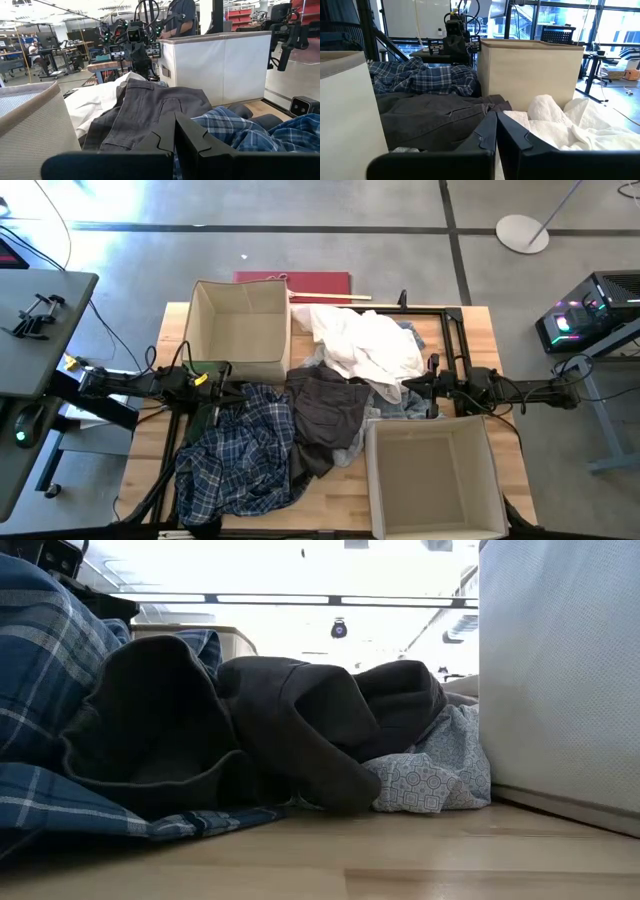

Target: Sort clothes

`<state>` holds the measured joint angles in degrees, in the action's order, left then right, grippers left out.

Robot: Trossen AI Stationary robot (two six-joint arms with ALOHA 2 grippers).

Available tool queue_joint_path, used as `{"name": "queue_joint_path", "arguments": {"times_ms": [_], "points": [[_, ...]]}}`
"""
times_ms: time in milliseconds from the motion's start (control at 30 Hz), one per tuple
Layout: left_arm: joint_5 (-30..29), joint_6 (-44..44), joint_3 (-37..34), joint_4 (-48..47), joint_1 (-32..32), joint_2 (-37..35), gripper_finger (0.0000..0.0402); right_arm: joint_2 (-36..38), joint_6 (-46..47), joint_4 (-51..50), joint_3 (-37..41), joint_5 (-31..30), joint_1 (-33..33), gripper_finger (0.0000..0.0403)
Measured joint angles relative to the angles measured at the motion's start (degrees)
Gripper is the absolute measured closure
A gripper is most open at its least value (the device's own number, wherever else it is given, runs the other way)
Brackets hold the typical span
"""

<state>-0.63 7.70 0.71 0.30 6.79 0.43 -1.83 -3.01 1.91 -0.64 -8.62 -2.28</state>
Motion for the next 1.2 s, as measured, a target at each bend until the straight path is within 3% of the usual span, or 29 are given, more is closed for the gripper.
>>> {"name": "queue_joint_path", "arguments": {"times_ms": [333, 433, 533, 567, 700, 833, 933, 1033, 1133, 1200], "points": [[0.0, 0.0, 0.0, 0.0, 0.0, 0.0, 0.0401, 0.0, -0.7, 2.6, 0.0, -0.3, 0.0, 0.0402], [0.0, 0.0, 0.0, 1.4, 0.0, 0.0, 0.0401, -0.3, 3.8, 17.2, 0.0, -5.9, 0.1, 0.0402], [0.0, -0.2, 0.0, 6.7, 0.0, 0.0, 0.0401, -0.7, 5.1, 34.1, -0.2, -7.0, 0.1, 0.0402], [0.0, -0.2, 0.0, 8.5, 0.0, 0.0, 0.0401, -1.2, 5.9, 35.6, -1.2, -6.6, 0.1, 0.0402], [0.0, -5.4, 0.0, 15.4, 0.0, 0.0, 0.0401, -7.8, 5.2, 23.4, -10.5, -2.9, 0.1, 0.0402], [0.0, -8.9, 0.0, 20.2, 0.0, 0.0, 0.0401, -22.7, -0.9, 14.5, -22.3, -2.9, 0.1, 0.0402], [0.0, -7.0, 0.0, 23.6, 0.0, 0.0, 0.0401, -34.1, -8.6, 0.0, -33.8, -3.0, 0.1, 0.0402], [0.0, -8.2, 0.0, 27.2, 0.0, 0.0, 0.0401, -45.7, -12.4, -17.4, -45.0, -7.4, 1.0, 0.0402], [0.0, -8.9, 0.0, 30.7, 0.0, 0.0, 0.0401, -55.7, -9.3, -31.1, -56.2, -15.6, 4.1, 0.0402], [0.0, -8.1, 0.0, 31.7, 0.0, 0.0, 0.0401, -61.2, -7.3, -38.6, -62.6, -17.7, 7.0, 0.0394]]}}
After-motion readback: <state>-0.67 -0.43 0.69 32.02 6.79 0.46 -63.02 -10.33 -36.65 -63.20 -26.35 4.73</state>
